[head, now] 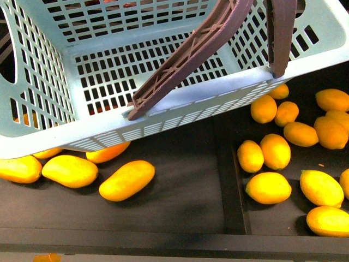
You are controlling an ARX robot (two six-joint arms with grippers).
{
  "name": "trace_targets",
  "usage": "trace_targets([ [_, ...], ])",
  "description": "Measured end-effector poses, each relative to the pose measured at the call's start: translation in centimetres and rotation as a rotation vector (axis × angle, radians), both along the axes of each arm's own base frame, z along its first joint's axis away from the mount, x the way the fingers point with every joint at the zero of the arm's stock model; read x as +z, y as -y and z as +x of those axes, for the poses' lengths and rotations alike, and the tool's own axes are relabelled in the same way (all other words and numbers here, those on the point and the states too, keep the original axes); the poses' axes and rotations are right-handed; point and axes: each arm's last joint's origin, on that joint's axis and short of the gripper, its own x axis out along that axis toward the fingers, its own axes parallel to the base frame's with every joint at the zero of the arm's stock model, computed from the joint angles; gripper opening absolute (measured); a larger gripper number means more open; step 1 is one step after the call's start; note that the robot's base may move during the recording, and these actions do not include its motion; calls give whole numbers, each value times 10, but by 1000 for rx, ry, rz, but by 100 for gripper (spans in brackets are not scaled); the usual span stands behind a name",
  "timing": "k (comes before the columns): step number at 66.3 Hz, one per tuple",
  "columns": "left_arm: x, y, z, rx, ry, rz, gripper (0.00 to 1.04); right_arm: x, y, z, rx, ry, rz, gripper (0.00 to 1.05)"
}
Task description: Pick lemon and mango into basket
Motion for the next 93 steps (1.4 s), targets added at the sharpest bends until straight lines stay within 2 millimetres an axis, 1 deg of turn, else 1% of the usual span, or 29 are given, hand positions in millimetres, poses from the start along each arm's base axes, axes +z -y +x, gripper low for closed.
trace_targets([
  [1,0,0,0,0,0,0,15,2,-4,0,9,5,3,62],
  [3,0,0,0,0,0,0,15,8,-20,0,19,20,10,62],
  [7,0,0,0,0,0,0,15,12,-40,1,45,30,23,62],
  [8,0,0,0,0,0,0,15,13,-48,2,52,30,25,62],
  [10,0,0,0,0,0,0,15,14,-55,4,64,30,25,62],
  [14,0,0,0,1,1,1,15,14,-82,9,94,20,33,62],
  [16,0,0,0,0,0,0,15,14,-89,11,106,17,32,62],
  [21,0,0,0,0,0,0,15,11,-117,19,136,-6,17,62],
  [27,0,0,0,0,0,0,15,7,-138,29,147,-30,0,62],
  [29,0,0,0,0,0,0,15,6,-142,32,142,-39,-5,62],
  [31,0,0,0,0,0,0,15,5,-145,33,138,-45,-10,66],
  [32,0,0,0,0,0,0,15,4,-146,35,124,-48,-14,70],
  [33,0,0,0,0,0,0,15,4,-147,36,121,-50,-16,71],
  [39,0,0,0,0,0,0,15,0,-147,39,79,-55,-26,84],
  [43,0,0,0,0,0,0,15,0,-144,39,28,-49,-28,94],
  [46,0,0,0,1,0,0,15,1,-140,38,-24,-38,-31,97],
  [51,0,0,0,-3,0,0,15,3,-129,31,-103,-15,-37,96],
  [60,0,0,0,3,0,1,15,10,-102,4,-253,31,-37,96],
  [62,0,-1,1,9,2,5,15,11,-99,1,-275,66,-48,93],
  [66,0,-1,1,11,5,8,15,14,-92,-9,-294,198,-83,83],
  [70,0,-1,0,6,3,5,15,8,-85,-21,-287,263,-125,73],
  [72,0,0,0,2,2,3,15,5,-83,-24,-284,270,-144,69],
  [76,0,0,0,0,0,1,15,-7,-77,-36,-279,263,-177,59],
  [79,0,0,0,-1,-2,-2,15,-17,-71,-46,-275,254,-201,48],
  [86,0,0,0,2,2,3,15,-26,-63,-60,-277,255,-211,33],
  [93,0,0,0,2,1,2,15,-35,-56,-74,-279,256,-222,13],
])
